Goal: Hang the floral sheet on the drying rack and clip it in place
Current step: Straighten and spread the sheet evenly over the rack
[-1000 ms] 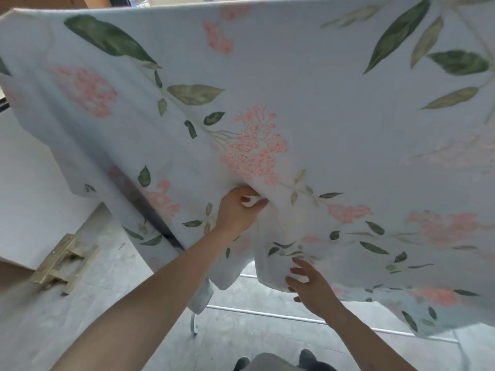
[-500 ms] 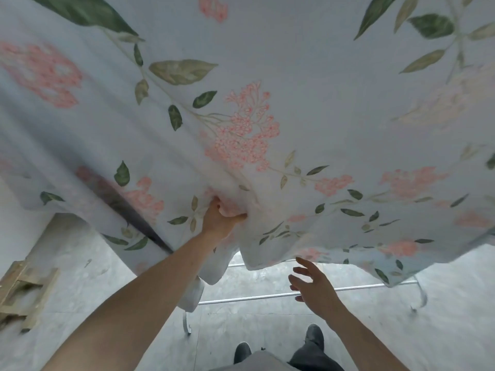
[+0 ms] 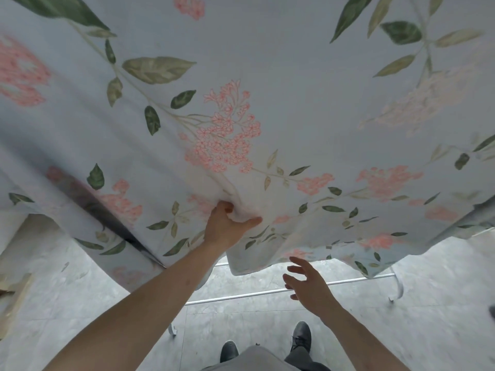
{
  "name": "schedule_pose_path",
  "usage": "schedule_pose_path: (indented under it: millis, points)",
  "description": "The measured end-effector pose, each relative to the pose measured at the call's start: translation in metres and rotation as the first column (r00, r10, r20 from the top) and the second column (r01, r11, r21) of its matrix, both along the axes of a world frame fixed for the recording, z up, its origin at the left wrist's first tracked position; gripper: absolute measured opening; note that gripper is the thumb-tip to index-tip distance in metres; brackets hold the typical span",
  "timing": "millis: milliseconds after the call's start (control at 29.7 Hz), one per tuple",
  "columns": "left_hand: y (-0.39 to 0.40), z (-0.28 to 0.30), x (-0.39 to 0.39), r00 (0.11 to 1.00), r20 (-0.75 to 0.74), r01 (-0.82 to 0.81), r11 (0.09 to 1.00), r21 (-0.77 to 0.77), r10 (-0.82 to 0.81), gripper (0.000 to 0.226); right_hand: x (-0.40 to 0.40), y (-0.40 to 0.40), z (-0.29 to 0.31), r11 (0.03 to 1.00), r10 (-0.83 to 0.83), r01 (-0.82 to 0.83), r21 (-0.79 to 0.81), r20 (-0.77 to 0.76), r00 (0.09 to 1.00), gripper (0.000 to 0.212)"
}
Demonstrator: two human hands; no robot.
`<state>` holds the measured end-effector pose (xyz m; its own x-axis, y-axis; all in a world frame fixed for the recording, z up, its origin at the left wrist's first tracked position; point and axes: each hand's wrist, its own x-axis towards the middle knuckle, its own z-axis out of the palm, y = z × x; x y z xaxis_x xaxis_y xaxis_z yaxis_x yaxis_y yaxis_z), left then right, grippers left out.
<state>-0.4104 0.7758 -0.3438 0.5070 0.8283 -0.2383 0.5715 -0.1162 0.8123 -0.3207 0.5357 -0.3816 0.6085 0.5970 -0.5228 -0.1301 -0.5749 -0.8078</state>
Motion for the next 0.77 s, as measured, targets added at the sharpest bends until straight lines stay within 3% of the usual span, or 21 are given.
schedule_pose_path:
  millis: [168, 404, 538, 673, 774]
  points:
    - [0.001, 0.042, 0.015, 0.998, 0.047, -0.046, 0.928, 0.369, 0.031, 0.032, -0.001, 0.006, 0.004, 0.999, 0.049, -0.049, -0.012, 0.032, 0.998, 0.050]
    - [-0.014, 0.058, -0.005, 0.992, 0.046, 0.070, 0.822, 0.565, -0.116, 0.044, -0.011, 0.026, 0.031, 0.990, 0.132, -0.140, 0.011, 0.269, 0.954, 0.050]
    - [-0.035, 0.079, -0.013, 0.959, 0.167, 0.105, 0.835, 0.540, -0.228, 0.039, -0.028, 0.064, 0.058, 0.985, 0.059, -0.120, 0.124, 0.412, 0.909, 0.058]
    - [-0.046, 0.084, -0.029, 0.915, 0.299, 0.132, 0.901, 0.414, -0.271, 0.029, -0.028, 0.082, 0.071, 0.968, -0.087, -0.072, 0.242, 0.588, 0.804, 0.006]
    - [-0.039, 0.065, -0.061, 0.912, 0.358, 0.100, 0.957, 0.273, -0.198, 0.019, -0.025, 0.081, 0.079, 0.945, -0.133, -0.077, 0.319, 0.587, 0.799, 0.032]
